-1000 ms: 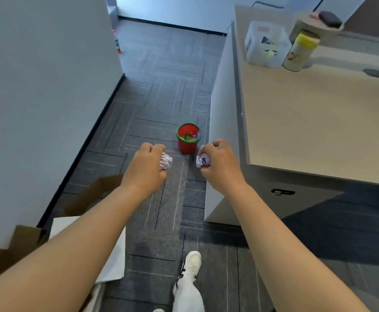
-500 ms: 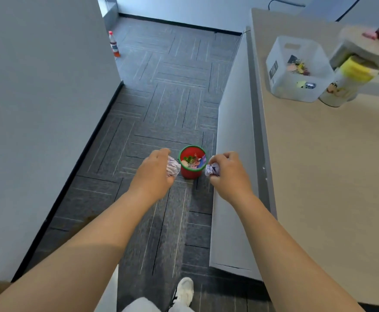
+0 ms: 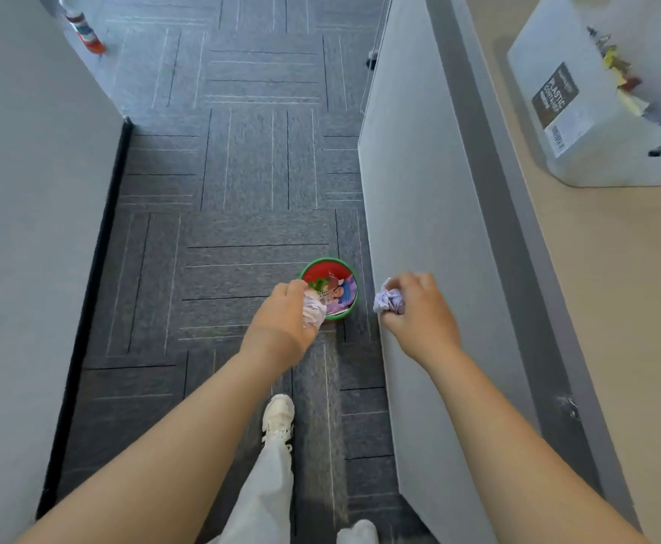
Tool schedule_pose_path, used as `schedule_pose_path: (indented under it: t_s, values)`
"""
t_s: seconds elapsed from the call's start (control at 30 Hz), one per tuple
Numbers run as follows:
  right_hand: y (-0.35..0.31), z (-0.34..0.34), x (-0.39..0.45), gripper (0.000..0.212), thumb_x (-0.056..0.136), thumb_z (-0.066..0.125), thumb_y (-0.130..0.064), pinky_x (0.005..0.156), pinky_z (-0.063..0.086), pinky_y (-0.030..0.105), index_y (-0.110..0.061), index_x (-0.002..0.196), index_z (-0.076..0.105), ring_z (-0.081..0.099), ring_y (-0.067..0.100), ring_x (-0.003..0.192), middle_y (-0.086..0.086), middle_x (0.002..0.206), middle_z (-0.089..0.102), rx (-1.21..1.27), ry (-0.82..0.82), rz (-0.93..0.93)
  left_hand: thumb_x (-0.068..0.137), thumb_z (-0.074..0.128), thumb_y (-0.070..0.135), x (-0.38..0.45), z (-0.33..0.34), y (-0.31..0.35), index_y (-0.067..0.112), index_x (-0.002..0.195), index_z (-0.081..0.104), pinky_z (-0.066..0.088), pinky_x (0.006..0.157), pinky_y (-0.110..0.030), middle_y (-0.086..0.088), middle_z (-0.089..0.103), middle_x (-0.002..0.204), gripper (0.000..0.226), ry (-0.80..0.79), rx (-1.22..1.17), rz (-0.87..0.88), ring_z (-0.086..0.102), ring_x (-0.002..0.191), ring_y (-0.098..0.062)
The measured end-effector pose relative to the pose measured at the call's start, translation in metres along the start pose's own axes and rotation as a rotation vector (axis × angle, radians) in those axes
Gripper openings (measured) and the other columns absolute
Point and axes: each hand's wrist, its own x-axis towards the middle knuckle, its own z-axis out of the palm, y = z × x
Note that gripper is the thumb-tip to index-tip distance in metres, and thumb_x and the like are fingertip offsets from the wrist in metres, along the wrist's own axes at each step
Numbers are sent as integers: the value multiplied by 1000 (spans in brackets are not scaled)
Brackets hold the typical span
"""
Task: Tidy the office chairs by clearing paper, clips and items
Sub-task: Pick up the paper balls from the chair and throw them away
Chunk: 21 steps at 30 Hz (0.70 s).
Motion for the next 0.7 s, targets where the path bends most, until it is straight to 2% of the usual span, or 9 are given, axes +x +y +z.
schedule_pose_path:
  t_s: [0.17,0.33,0.4,0.53,0.63,0.7]
  values:
    - [0,21,58,45,82,62,-11,86,45,35,-10,123,45,52,29,112,11,126,48,101,4,145,89,56,20,79,6,-7,7,139,28,39,99,-35,-15,40,139,59,-77,45,49,45,123,-30]
    - [7,45,95,56,83,63,-12,92,44,36,-12,133,38,49,28,117,11,131,45,109,-26,188,84,63,25,137,12,-5,9,147,6,31,110,-38,-14,23,152,86,-104,-51,11,32,136,-30]
    - [11,57,106,57,82,62,-11,95,43,36,-11,134,38,47,29,119,12,132,46,111,-32,195,87,61,23,150,15,-15,8,146,12,30,111,-37,-15,25,151,79,-87,-17,-31,30,137,-30]
    - [9,80,122,55,83,62,-12,101,38,36,-10,133,40,44,28,122,11,133,46,96,-80,174,91,52,21,155,16,-40,7,134,39,38,103,-39,-14,42,139,47,-127,109,-80,40,127,-30]
    - [2,93,138,57,83,61,-9,104,35,37,-10,136,39,41,30,124,12,138,43,62,-60,117,92,50,22,157,11,-54,8,133,42,37,103,-39,-13,43,138,44,-123,136,-99,41,126,-30]
    - [-2,98,147,63,85,59,-7,108,32,38,-12,141,32,35,31,130,11,148,33,27,-63,98,92,50,21,158,4,-59,8,133,43,36,104,-38,-13,43,138,43,-116,138,-103,40,127,-29]
